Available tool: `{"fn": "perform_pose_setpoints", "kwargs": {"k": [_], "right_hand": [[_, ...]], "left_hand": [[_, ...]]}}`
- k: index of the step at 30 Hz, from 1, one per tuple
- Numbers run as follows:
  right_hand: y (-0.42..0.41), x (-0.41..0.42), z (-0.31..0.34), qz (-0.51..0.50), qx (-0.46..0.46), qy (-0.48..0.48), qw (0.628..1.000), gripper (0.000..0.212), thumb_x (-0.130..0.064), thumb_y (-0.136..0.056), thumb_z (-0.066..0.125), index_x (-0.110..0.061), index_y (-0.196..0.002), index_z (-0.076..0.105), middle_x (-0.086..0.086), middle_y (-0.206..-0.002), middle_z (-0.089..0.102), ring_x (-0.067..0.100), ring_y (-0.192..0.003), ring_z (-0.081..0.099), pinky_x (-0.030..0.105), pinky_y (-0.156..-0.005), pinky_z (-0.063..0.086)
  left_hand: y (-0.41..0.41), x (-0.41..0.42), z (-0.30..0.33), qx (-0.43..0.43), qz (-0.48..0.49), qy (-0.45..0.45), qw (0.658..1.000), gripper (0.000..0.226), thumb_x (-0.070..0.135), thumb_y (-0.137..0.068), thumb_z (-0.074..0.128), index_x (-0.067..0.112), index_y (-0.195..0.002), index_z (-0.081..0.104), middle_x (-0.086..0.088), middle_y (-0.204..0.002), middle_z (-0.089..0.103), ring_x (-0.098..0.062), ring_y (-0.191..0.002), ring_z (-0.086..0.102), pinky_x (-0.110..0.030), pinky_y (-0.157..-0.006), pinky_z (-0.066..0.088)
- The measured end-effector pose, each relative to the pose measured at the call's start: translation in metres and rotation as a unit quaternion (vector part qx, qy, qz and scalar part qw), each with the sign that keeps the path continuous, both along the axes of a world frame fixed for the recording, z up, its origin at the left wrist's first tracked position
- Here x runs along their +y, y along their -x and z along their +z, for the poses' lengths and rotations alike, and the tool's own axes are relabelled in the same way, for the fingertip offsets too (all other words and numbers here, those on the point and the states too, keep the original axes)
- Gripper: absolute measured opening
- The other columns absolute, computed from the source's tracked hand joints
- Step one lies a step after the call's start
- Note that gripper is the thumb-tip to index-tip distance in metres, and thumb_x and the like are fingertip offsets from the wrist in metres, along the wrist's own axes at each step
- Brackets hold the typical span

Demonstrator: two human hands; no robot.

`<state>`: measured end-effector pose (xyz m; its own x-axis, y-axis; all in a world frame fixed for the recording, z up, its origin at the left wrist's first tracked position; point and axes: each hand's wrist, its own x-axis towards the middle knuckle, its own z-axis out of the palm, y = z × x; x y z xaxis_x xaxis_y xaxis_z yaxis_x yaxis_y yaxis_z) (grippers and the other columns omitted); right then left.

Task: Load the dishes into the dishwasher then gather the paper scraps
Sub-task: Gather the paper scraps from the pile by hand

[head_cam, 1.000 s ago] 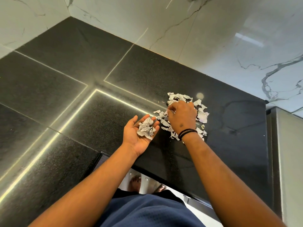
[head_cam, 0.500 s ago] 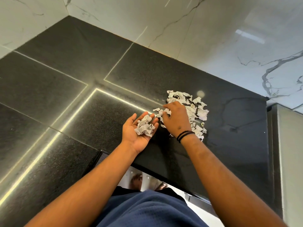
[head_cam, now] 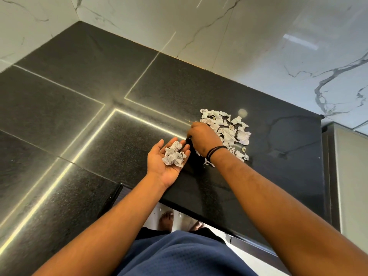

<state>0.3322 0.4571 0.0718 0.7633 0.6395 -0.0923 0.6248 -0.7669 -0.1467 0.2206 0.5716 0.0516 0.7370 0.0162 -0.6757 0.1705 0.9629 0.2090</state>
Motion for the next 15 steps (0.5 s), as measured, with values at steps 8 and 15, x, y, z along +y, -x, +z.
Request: {"fn": "perform_pose_setpoints", "kwargs": {"k": [8, 15], "right_hand": [[0.060, 0.003, 0.042, -0.145, 0.039, -0.370, 0.917, 0.009, -0.004, -0.082, 0.076, -0.010, -0.089, 0.079, 0.002, -0.086, 0.071, 0.006, -0.072, 0.059, 0.012, -0.069, 0.047], [0.092, 0.011, 0.021, -0.052, -0.027, -0.263, 0.963, 0.022, -0.024, -0.085, 0.058, -0.012, -0.089, 0.076, 0.006, -0.096, 0.064, 0.029, -0.093, 0.055, 0.047, -0.085, 0.047]], "left_hand": [[-0.010, -0.010, 0.003, -0.010, 0.017, 0.003, 1.000, 0.040, 0.037, -0.103, 0.046, 0.004, -0.106, 0.069, -0.019, -0.101, 0.073, -0.032, -0.090, 0.072, -0.042, -0.083, 0.059], [-0.017, -0.017, 0.006, -0.072, -0.018, 0.026, 0.997, 0.045, 0.044, -0.106, 0.034, 0.011, -0.113, 0.064, -0.012, -0.102, 0.072, -0.025, -0.092, 0.074, -0.036, -0.073, 0.062]]}}
